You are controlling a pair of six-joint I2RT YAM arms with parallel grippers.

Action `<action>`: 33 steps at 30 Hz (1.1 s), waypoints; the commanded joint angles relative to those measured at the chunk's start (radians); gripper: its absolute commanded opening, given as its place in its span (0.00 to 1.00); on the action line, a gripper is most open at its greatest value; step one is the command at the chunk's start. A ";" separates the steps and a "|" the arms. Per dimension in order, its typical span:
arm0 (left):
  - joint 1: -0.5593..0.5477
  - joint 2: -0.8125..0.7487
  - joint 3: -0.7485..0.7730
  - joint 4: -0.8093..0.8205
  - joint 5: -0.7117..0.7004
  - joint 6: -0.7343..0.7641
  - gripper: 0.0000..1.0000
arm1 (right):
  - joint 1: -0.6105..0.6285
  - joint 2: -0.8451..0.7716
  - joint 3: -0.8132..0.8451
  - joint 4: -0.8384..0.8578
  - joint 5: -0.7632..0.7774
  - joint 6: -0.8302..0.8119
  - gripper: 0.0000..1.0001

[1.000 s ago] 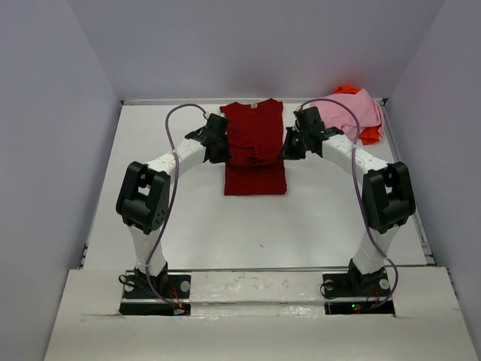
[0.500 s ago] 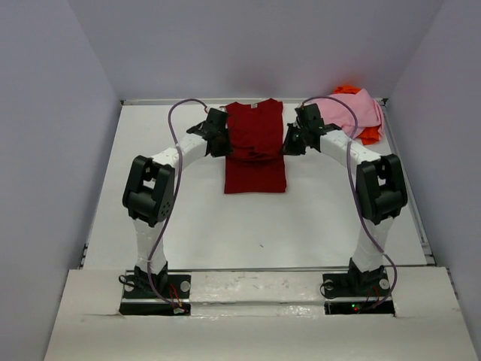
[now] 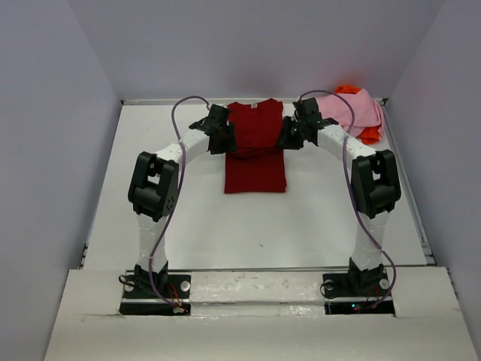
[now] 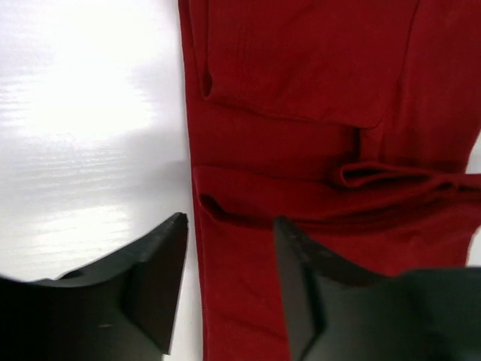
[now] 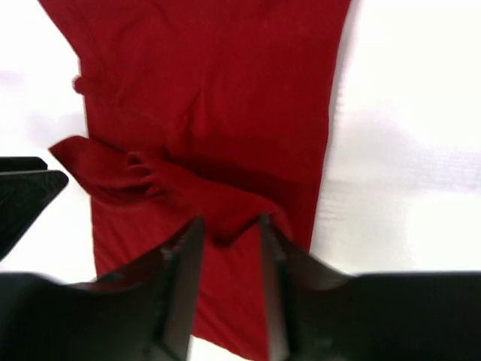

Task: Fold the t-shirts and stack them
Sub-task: Fold the tshirt

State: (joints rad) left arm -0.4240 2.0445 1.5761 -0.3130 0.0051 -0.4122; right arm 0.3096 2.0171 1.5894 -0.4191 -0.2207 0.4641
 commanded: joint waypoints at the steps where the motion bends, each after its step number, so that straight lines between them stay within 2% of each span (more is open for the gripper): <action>1: 0.027 -0.040 0.116 -0.020 0.006 0.027 0.63 | -0.012 0.008 0.124 0.039 -0.011 -0.044 0.46; 2: 0.036 -0.040 0.142 -0.021 0.006 0.029 0.72 | -0.023 0.020 0.177 0.039 -0.006 -0.047 0.49; 4: 0.066 -0.023 0.242 -0.034 0.006 0.042 0.77 | -0.023 0.034 0.239 0.037 0.003 -0.059 0.54; 6: 0.091 0.003 0.336 -0.057 0.006 0.055 0.79 | -0.033 0.055 0.334 0.031 0.015 -0.064 0.59; 7: 0.114 0.035 0.445 -0.102 0.006 0.061 0.81 | -0.046 0.061 0.366 0.017 0.003 -0.067 0.62; 9: 0.129 0.062 0.560 -0.159 0.009 0.078 0.82 | -0.055 0.065 0.435 -0.013 -0.006 -0.079 0.65; 12: 0.134 0.030 0.550 -0.178 0.009 0.114 0.82 | -0.055 0.026 0.419 -0.026 -0.063 -0.111 0.65; 15: 0.131 -0.128 0.374 -0.120 0.055 0.110 0.84 | -0.055 -0.070 0.276 -0.026 -0.108 -0.163 0.67; 16: 0.130 -0.171 0.260 -0.104 0.070 0.105 0.85 | -0.055 -0.134 0.182 -0.023 -0.108 -0.168 0.68; 18: 0.128 -0.260 0.143 -0.060 0.090 0.099 0.90 | -0.055 -0.213 0.079 -0.018 -0.111 -0.195 0.69; 19: 0.126 -0.352 0.039 -0.052 0.091 0.096 0.91 | -0.055 -0.298 -0.019 -0.017 -0.111 -0.196 0.69; 24: 0.117 -0.651 -0.244 -0.049 0.102 0.056 0.97 | -0.055 -0.565 -0.306 0.003 -0.186 -0.170 0.72; 27: 0.103 -0.769 -0.501 0.001 0.139 -0.009 0.97 | -0.055 -0.676 -0.493 0.005 -0.201 -0.124 0.72; 33: 0.024 -0.811 -0.738 0.153 0.157 -0.134 0.92 | -0.055 -0.713 -0.758 0.103 -0.238 -0.048 0.66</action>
State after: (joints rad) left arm -0.3546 1.2045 0.9298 -0.2691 0.1253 -0.4583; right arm 0.2497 1.2751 0.9291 -0.3882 -0.4137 0.3649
